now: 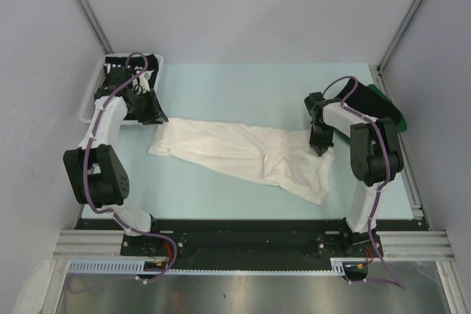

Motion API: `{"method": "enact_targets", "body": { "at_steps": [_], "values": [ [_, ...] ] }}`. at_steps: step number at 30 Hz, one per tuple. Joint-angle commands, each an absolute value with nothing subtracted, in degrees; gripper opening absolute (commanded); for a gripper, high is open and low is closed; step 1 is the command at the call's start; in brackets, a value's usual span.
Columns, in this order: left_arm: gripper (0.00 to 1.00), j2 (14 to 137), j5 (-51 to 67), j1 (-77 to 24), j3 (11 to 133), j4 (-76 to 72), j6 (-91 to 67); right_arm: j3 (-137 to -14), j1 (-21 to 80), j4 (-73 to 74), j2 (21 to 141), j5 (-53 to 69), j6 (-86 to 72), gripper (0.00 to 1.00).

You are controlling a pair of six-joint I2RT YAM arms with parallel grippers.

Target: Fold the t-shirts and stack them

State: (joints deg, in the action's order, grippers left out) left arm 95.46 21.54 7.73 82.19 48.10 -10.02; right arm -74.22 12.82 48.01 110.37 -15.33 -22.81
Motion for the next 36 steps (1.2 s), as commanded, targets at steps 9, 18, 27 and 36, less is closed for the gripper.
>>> {"method": "enact_targets", "body": {
  "at_steps": [9, 18, 27, 36],
  "values": [
    [0.31, 91.3, 20.7, 7.4, 82.1, 48.6, -8.3, -76.6, 8.2, 42.0, 118.7, -18.7, -19.8, 0.0],
    [0.32, 90.1, 20.2, 7.5, 81.2, 48.4, -8.0, -87.7, 7.8, 45.1, 123.0, -20.1, -18.7, 0.0],
    [0.31, 89.6, 20.0, 7.5, 80.9, 48.4, -7.8, -99.5, 7.9, 48.6, 128.6, -19.4, -17.6, 0.0],
    [0.32, 90.3, 19.9, 7.6, 81.2, 48.3, -7.6, -108.6, 8.7, 50.7, 133.1, -17.8, -17.0, 0.0]
  ]
}}
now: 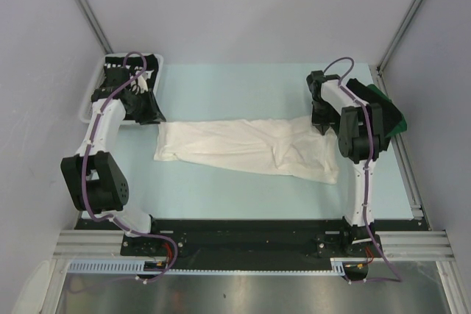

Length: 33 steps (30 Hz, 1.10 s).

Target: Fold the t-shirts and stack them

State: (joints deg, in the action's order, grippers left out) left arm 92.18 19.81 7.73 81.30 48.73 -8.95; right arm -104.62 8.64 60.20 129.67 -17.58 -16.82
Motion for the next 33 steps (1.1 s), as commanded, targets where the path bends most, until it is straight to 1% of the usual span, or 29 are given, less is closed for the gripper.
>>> {"method": "enact_targets", "body": {
  "at_steps": [1, 12, 16, 25, 33],
  "values": [
    [0.32, 90.4, 19.9, 7.5, 81.2, 48.3, -7.6, -109.2, 9.0, 50.8, 133.8, -17.8, -16.7, 0.0],
    [0.32, 90.5, 19.3, 7.5, 81.7, 48.7, -7.5, -118.3, 11.3, 52.2, 139.9, -15.6, -16.2, 0.0],
    [0.32, 90.4, 19.2, 7.5, 81.7, 48.8, -7.4, -124.3, 11.5, 53.8, 143.0, -15.4, -15.5, 0.0],
    [0.32, 90.1, 19.2, 7.5, 81.3, 48.8, -7.2, -133.5, 11.0, 54.3, 148.1, -15.2, -13.4, 0.0],
    [0.32, 89.5, 19.4, 7.5, 79.8, 48.3, -7.1, -136.8, 10.4, 50.2, 148.6, -12.3, -12.0, 0.0]
  ]
}}
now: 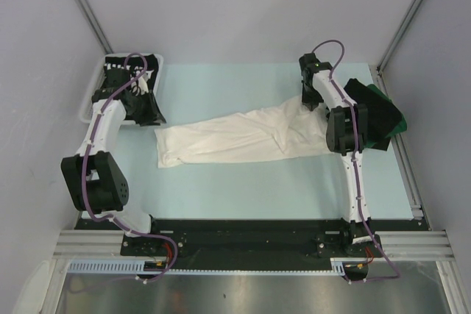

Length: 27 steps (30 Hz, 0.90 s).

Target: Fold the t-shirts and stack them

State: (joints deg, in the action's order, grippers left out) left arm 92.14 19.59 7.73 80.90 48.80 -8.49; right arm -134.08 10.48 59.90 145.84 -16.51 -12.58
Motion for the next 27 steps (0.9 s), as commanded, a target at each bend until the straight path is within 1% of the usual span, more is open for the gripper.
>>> {"method": "enact_targets", "body": {
  "at_steps": [1, 12, 22, 26, 27],
  "values": [
    [0.32, 89.4, 19.4, 7.6, 79.6, 48.1, -7.1, -137.1, 10.4, 49.8, 148.5, -12.0, -11.5, 0.0],
    [0.33, 87.9, 19.2, 7.6, 77.8, 47.8, -7.0, -140.5, 11.0, 40.9, 149.9, -4.3, -10.5, 0.02],
    [0.34, 85.2, 19.2, 7.5, 74.8, 47.1, -7.1, -142.8, 9.9, 36.5, 150.6, -9.0, -10.1, 0.0],
    [0.36, 84.6, 19.1, 7.6, 72.5, 46.7, -7.7, -142.6, 8.9, 36.5, 149.7, -8.3, -10.1, 0.0],
    [0.36, 84.6, 19.2, 7.5, 72.3, 46.8, -8.1, -142.4, 8.9, 36.6, 148.9, -8.2, -10.5, 0.01]
  ]
}}
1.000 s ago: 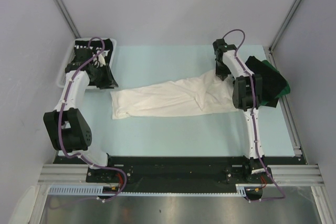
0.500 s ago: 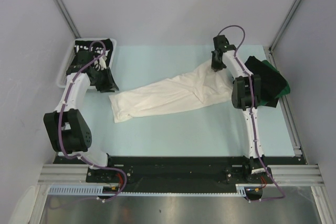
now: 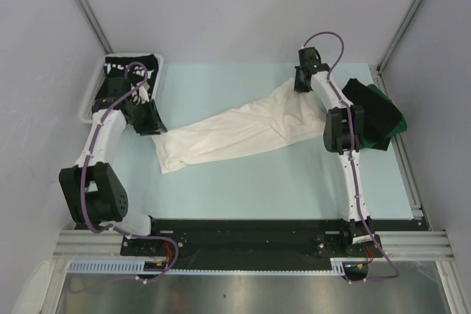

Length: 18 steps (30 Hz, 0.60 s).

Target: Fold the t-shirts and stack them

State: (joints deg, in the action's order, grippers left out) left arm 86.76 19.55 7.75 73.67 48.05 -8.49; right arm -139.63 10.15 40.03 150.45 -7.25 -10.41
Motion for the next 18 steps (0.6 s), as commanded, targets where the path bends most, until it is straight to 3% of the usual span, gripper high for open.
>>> {"method": "enact_targets", "body": {
  "at_steps": [1, 3, 4, 7, 18],
  "values": [
    [0.37, 84.8, 19.2, 7.5, 72.2, 46.8, -8.3, -142.3, 8.8, 36.8, 148.5, -8.4, -10.5, 0.07],
    [0.39, 85.1, 19.3, 7.5, 72.0, 47.0, -8.7, -140.5, 9.1, 36.7, 145.7, -8.6, -10.6, 0.15],
    [0.4, 85.3, 19.0, 7.5, 72.1, 47.2, -8.8, -139.2, 9.4, 35.7, 144.2, -9.0, -10.4, 0.28],
    [0.43, 85.3, 18.5, 7.4, 71.6, 47.4, -9.1, -135.5, 10.4, 33.7, 139.7, -9.6, -9.4, 0.37],
    [0.46, 82.3, 11.8, 6.4, 65.3, 50.9, -12.4, -130.3, 12.7, 36.0, 126.5, -11.3, -10.5, 0.41]
  ]
}}
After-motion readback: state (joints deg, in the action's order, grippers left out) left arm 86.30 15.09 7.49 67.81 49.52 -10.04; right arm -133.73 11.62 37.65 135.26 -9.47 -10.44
